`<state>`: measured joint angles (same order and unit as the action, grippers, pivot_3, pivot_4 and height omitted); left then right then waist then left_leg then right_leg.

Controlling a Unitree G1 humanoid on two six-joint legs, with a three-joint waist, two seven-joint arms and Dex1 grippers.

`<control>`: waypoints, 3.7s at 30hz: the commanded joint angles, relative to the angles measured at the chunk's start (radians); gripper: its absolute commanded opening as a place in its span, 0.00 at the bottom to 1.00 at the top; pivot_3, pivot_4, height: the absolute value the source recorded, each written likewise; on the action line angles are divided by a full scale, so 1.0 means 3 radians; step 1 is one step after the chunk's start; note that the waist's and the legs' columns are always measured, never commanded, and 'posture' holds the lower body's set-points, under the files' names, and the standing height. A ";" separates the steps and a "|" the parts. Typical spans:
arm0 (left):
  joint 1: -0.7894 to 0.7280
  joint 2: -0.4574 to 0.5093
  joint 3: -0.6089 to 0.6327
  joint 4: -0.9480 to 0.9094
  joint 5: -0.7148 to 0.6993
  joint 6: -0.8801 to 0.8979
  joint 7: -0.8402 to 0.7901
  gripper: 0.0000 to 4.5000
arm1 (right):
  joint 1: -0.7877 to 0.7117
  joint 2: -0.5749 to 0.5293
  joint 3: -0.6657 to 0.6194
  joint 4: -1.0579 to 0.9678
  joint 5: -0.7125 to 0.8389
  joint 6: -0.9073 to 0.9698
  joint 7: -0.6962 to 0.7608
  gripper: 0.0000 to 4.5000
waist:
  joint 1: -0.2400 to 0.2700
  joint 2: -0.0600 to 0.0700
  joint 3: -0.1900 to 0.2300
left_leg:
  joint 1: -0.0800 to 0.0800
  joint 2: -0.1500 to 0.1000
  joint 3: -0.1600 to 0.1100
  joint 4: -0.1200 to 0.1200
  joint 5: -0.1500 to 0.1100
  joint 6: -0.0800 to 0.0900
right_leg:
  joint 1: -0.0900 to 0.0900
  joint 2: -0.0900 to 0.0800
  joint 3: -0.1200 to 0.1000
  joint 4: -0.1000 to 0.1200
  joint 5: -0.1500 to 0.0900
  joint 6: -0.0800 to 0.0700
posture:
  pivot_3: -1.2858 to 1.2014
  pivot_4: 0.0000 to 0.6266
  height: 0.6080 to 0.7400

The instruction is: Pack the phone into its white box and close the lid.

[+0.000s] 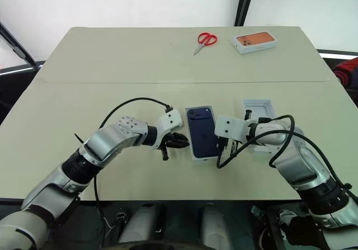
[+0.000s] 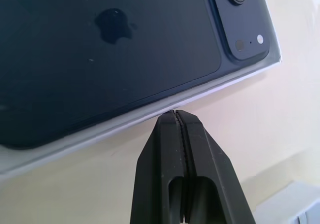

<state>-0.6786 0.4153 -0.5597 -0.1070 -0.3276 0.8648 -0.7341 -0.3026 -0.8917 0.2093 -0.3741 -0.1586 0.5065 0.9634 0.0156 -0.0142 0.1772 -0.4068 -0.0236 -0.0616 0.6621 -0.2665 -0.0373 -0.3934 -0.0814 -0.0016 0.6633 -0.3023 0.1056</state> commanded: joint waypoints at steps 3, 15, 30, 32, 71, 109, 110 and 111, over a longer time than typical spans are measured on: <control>-0.0103 -0.0348 -0.0002 0.0196 0.0119 -0.0027 0.0009 0.19 | 0.0121 -0.0106 -0.0142 -0.0246 0.0129 0.0006 0.0098 0.00 | 0.0002 0.0000 -0.0001 | 0.0002 -0.0001 0.0000 0.0006 -0.0002 0.0004 | 0.0007 -0.0003 0.0000 -0.0002 0.0000 0.0001 | 0.52 0.24 1.00; -0.0170 -0.0531 0.0094 0.0543 0.0363 -0.0200 -0.0079 0.19 | 0.0256 -0.0214 -0.0281 -0.0242 0.0184 -0.0009 0.0066 0.00 | -0.0005 0.0000 -0.0001 | 0.0002 -0.0003 -0.0002 0.0009 -0.0004 0.0007 | 0.0010 -0.0005 -0.0002 -0.0001 -0.0002 0.0004 | 0.52 0.24 1.00; -0.0084 -0.0453 0.0226 0.0451 0.0397 -0.0143 -0.0071 0.19 | 0.0134 -0.0301 -0.0115 0.0365 -0.0147 -0.0340 -0.0172 0.00 | -0.0020 0.0002 -0.0001 | 0.0002 -0.0001 0.0000 0.0008 -0.0004 0.0006 | 0.0004 -0.0003 0.0000 0.0001 -0.0002 0.0004 | 0.52 0.24 1.00; -0.0079 -0.0450 0.0235 0.0438 0.0393 -0.0131 -0.0061 0.19 | 0.0177 -0.0274 -0.0117 0.0342 -0.0136 -0.0342 -0.0154 0.00 | -0.0025 0.0002 -0.0001 | 0.0002 -0.0001 0.0001 0.0008 -0.0004 0.0006 | 0.0004 -0.0003 0.0000 0.0001 -0.0002 0.0004 | 0.52 0.24 1.00; -0.0029 -0.0545 0.0208 0.0437 0.0452 -0.0158 -0.0127 0.19 | 0.0273 -0.0422 -0.0388 -0.0039 0.0167 -0.0151 0.0060 0.00 | -0.0017 0.0003 -0.0001 | 0.0002 0.0000 0.0001 0.0008 -0.0004 0.0006 | 0.0005 -0.0002 0.0001 0.0001 -0.0002 0.0004 | 0.52 0.24 1.00; 0.0233 -0.0159 0.0645 -0.0024 0.0315 -0.0384 -0.0379 0.17 | -0.0223 -0.0148 -0.0877 -0.0170 0.0696 0.1461 -0.0157 0.40 | -0.0055 0.0005 -0.0001 | 0.0002 0.0005 0.0000 0.0006 -0.0004 0.0006 | 0.0000 0.0000 0.0002 0.0005 -0.0002 0.0004 | 0.52 0.24 1.00; 0.0300 -0.0098 0.0705 -0.0090 0.0274 -0.0484 -0.0434 0.17 | -0.0281 -0.0124 -0.0877 -0.0159 0.0722 0.1680 -0.0215 0.52 | -0.0058 0.0006 -0.0001 | 0.0002 0.0007 0.0000 0.0004 -0.0004 0.0006 | -0.0001 0.0001 0.0002 0.0006 -0.0002 0.0004 | 0.52 0.24 1.00; 0.0346 -0.0061 0.0744 -0.0133 0.0246 -0.0553 -0.0468 0.17 | -0.0324 -0.0113 -0.0874 -0.0157 0.0749 0.1835 -0.0256 0.64 | -0.0059 0.0007 -0.0001 | 0.0002 0.0008 0.0000 0.0003 -0.0004 0.0006 | -0.0002 0.0001 0.0002 0.0005 -0.0002 0.0004 | 0.52 0.24 1.00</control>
<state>-0.5791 0.3956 -0.3650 -0.0917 -0.2284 0.7466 -0.8491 -0.3743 -0.9326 -0.0226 -0.3972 0.0445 0.9785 0.9107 -0.0021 -0.0120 0.1769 -0.4065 -0.0215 -0.0615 0.6631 -0.2677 -0.0355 -0.3938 -0.0816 -0.0010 0.6648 -0.3030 0.1066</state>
